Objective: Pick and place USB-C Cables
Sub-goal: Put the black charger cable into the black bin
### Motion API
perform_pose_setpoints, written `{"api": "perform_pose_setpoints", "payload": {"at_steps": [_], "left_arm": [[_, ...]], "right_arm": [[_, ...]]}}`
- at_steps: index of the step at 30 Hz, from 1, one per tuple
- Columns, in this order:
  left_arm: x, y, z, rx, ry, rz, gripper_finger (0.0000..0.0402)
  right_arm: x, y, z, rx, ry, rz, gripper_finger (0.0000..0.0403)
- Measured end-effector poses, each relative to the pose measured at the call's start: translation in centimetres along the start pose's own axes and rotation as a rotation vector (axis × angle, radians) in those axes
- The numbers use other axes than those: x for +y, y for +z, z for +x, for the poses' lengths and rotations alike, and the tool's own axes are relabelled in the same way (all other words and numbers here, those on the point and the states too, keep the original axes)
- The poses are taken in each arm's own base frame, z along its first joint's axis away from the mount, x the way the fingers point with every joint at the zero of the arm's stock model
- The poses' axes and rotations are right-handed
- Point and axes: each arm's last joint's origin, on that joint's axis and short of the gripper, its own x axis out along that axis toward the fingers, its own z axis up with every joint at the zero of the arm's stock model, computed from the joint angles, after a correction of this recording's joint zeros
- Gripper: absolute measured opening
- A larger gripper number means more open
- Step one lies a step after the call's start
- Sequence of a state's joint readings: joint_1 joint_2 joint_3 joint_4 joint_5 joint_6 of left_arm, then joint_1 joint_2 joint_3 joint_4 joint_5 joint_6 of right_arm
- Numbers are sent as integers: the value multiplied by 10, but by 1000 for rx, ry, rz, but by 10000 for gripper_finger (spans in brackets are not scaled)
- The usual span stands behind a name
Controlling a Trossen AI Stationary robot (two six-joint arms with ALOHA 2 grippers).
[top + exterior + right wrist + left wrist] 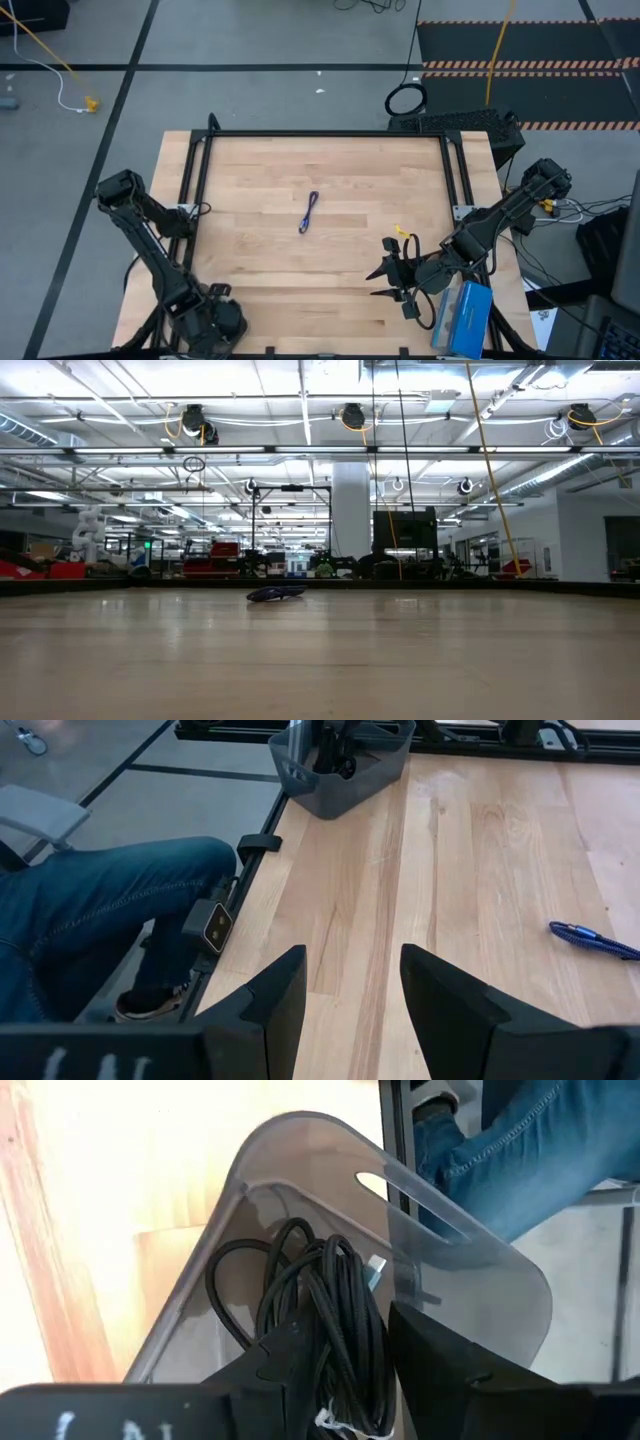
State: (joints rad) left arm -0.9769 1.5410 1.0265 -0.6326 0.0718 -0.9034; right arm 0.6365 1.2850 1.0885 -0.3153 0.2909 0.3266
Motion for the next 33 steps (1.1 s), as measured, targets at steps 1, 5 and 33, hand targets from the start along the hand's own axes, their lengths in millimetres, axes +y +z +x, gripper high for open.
{"api": "perform_pose_setpoints", "payload": {"at_steps": [1, 5, 33], "left_arm": [[1, 1, 0, 7, -5, -6, 129], [5, 7, -5, 48, -39, -49, 129], [10, 3, -10, 55, 116, 27, 9]], "right_arm": [[0, 0, 0, 0, 0, -2, 157], [0, 0, 0, 0, 0, -9, 157], [0, 0, 0, 1, -2, 2, 157]]}}
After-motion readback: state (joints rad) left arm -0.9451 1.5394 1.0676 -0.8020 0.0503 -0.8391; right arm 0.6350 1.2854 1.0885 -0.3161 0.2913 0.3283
